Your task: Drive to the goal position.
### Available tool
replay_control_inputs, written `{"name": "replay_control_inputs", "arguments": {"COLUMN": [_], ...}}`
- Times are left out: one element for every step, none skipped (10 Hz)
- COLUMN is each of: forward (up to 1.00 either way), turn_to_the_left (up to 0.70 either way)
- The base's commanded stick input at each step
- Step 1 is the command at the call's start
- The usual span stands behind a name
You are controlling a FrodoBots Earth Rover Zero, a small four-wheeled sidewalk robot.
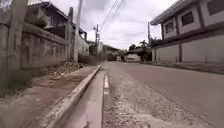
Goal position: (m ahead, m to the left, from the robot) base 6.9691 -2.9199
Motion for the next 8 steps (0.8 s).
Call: {"name": "replay_control_inputs", "arguments": {"forward": [0.70,0.70,0.70,0.70,0.70,0.70,0.70,0.70], "turn_to_the_left": [0.00,0.00,0.00,0.00,0.00,0.00,0.00,0.00]}}
